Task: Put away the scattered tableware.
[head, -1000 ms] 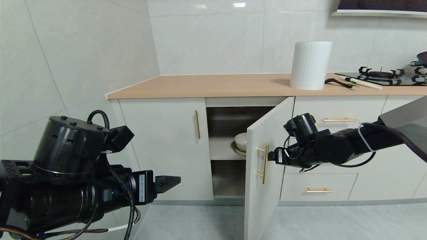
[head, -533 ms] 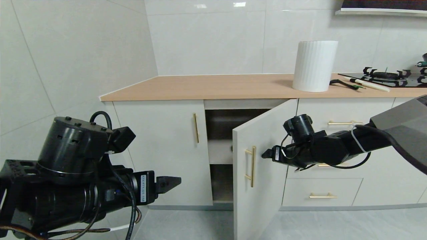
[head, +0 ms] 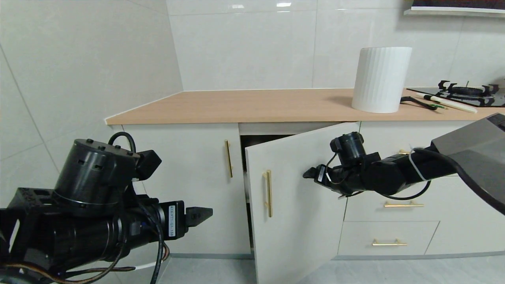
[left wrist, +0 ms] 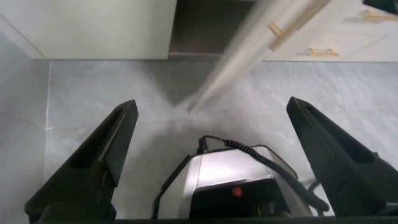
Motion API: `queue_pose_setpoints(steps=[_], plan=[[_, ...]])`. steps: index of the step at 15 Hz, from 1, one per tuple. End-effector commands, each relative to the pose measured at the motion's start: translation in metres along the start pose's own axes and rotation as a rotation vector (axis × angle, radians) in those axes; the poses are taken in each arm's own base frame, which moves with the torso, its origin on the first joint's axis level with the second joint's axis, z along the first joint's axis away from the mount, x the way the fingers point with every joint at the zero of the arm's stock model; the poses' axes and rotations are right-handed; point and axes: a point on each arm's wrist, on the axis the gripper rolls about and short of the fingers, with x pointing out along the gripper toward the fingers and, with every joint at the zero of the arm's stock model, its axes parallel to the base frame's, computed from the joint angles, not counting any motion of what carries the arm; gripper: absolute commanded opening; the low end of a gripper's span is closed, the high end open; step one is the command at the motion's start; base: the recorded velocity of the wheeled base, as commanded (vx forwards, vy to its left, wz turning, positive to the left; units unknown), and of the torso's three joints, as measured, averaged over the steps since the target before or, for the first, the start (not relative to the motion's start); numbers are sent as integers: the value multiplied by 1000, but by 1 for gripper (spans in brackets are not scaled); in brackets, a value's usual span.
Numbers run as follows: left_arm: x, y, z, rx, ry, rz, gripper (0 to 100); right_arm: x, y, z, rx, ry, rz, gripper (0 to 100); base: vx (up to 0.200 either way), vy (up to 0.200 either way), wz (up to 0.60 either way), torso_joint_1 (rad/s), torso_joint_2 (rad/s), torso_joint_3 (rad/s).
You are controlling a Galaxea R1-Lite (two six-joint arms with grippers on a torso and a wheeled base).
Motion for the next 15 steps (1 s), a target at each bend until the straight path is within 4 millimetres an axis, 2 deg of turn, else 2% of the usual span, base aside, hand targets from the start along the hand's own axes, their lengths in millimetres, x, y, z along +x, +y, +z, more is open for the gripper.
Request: queue_pose_setpoints(steps=[1,6,9,11,15], plan=[[0,0,0,-1,0,1,100,7,6,2,34,-9,16,100,0,0,0,0,0,0],[1,0,0,-1,0,1,100,33,15,15,232,-71,34,100,0,0,0,0,0,0],[1,0,0,-2,0,1,100,43,10,21,260,-111,10,100,0,0,0,0,0,0],[1,0,0,-2,3,2,100,55,3,36,343,-172,-4,100,0,0,0,0,0,0],[2,0,-1,-2,4,3,100,59,-10,53,408,-220,-14,100,0,0,0,0,0,0]])
